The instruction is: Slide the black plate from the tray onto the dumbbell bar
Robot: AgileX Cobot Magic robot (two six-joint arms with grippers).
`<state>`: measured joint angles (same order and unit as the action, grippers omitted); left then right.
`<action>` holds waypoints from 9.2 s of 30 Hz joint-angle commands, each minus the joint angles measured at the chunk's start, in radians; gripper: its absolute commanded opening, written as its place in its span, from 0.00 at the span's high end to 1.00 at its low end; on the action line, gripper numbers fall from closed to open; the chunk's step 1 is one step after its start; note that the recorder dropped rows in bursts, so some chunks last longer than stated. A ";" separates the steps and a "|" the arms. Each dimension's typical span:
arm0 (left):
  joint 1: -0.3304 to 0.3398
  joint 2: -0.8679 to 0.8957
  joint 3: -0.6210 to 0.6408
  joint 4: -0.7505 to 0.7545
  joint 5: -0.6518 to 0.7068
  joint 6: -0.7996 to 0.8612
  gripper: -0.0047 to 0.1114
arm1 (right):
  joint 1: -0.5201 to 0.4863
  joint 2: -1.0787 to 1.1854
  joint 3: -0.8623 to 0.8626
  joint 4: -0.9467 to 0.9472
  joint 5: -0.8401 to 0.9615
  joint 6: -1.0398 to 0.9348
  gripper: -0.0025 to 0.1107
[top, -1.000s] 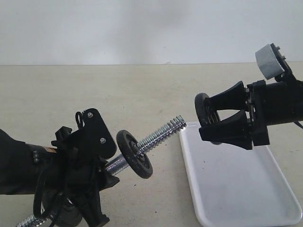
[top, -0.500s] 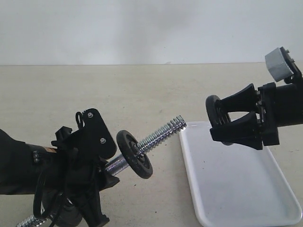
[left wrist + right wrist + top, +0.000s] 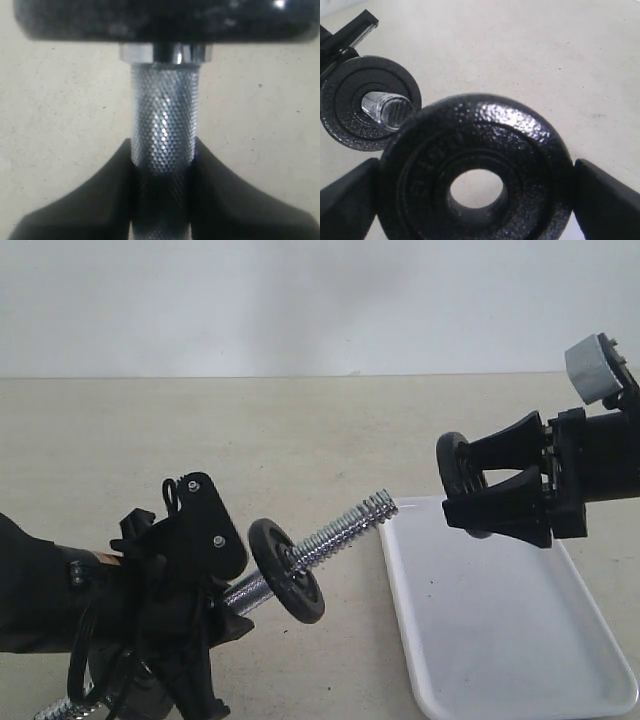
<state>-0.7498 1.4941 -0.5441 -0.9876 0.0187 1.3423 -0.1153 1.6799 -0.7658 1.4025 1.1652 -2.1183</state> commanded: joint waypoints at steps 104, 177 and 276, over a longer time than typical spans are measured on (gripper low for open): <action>0.000 -0.052 -0.028 0.015 -0.266 0.169 0.92 | 0.206 -0.010 -0.126 -0.017 0.056 0.157 0.98; 0.000 -0.050 -0.025 -0.250 -0.303 0.457 0.92 | 0.275 -0.032 -0.126 0.081 0.056 0.146 0.98; 0.000 -0.050 -0.038 -0.223 -0.288 0.469 0.92 | 0.355 -0.031 -0.126 -0.011 0.056 0.131 0.98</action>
<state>-0.7460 1.4937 -0.5360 -1.2797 -0.1845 1.8077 0.2248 1.6550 -0.8870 1.3636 1.0926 -1.9757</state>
